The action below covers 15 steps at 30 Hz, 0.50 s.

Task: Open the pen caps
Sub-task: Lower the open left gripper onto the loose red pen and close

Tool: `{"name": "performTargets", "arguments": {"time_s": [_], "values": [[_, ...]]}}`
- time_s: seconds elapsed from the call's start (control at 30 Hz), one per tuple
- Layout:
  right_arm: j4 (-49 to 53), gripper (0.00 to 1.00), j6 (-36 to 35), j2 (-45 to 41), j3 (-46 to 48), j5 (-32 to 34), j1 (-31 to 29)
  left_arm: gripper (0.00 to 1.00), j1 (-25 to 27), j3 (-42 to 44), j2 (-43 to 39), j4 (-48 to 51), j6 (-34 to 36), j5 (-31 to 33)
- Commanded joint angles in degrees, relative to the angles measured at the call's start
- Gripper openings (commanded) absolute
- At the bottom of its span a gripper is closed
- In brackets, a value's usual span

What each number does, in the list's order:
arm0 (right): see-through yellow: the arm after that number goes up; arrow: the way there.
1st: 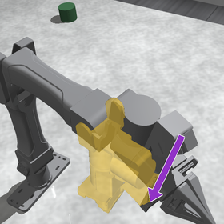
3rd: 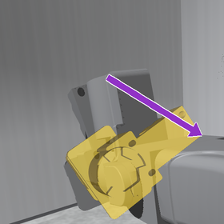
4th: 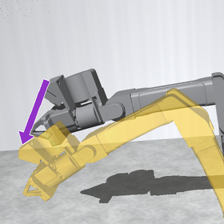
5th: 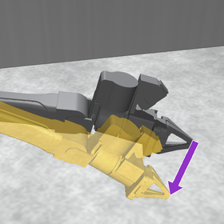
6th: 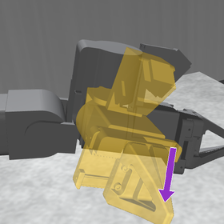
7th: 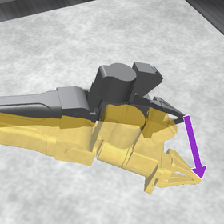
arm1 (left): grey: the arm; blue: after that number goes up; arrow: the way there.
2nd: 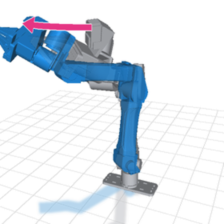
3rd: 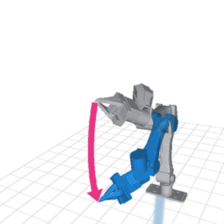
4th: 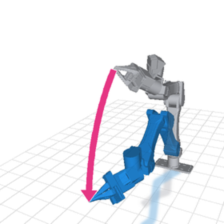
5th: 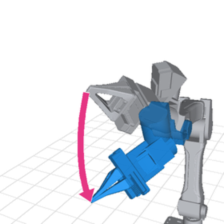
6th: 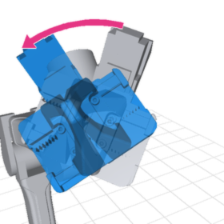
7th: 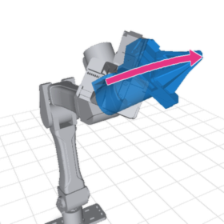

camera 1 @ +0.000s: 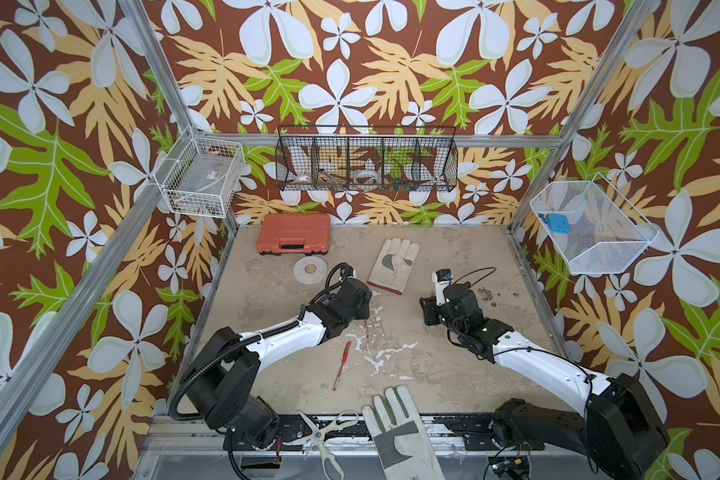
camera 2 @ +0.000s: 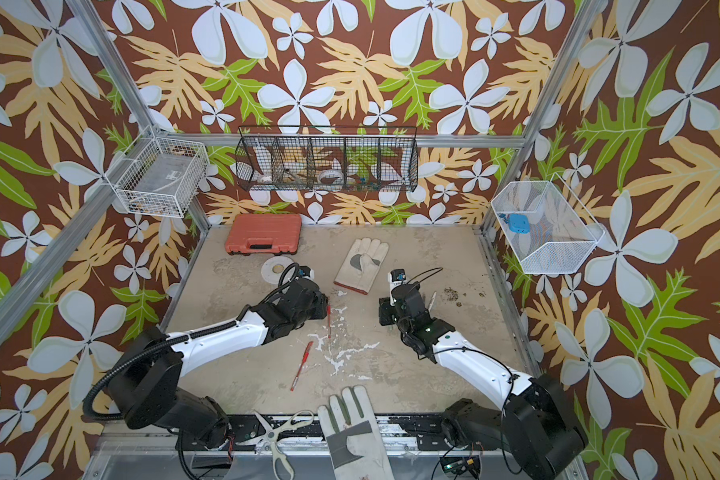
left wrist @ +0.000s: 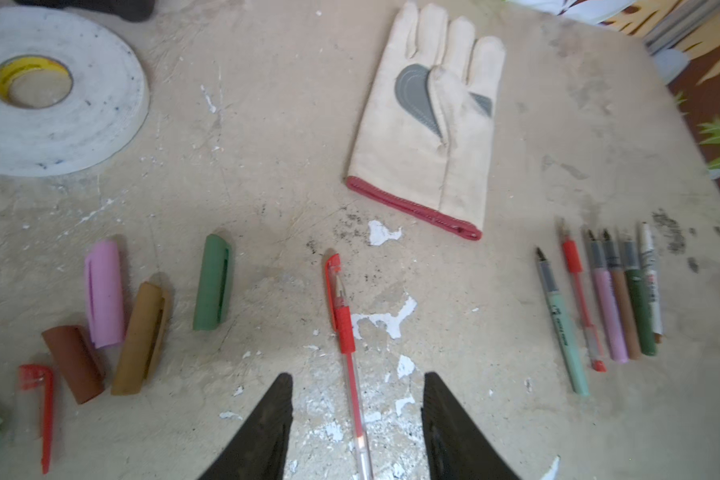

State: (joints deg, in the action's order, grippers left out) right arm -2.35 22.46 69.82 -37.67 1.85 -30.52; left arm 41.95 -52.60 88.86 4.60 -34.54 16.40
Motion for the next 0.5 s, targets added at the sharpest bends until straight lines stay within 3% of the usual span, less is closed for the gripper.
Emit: {"name": "performTargets", "arguments": {"time_s": [0.0,0.07,0.13,0.3,0.47], "values": [[-1.98,0.33,0.45,2.09,-0.64,-11.47,0.18,0.52,1.18,-1.16,1.81,5.43,-3.37,2.51],[-2.41,0.33,1.20,4.32,-1.39,-17.51,0.64,0.52,1.97,-1.34,2.56,4.82,-4.67,3.03],[-2.10,0.33,1.74,5.19,-1.70,-18.71,0.72,0.52,1.99,-2.42,4.10,5.22,-4.66,2.11],[-1.67,0.33,2.16,3.23,-0.85,-17.65,2.26,0.45,1.99,-5.43,9.58,7.17,-5.08,-0.27],[-1.29,0.34,1.54,1.19,-0.17,-15.40,2.83,0.45,1.99,-7.18,13.27,9.01,-5.27,0.82]]}}
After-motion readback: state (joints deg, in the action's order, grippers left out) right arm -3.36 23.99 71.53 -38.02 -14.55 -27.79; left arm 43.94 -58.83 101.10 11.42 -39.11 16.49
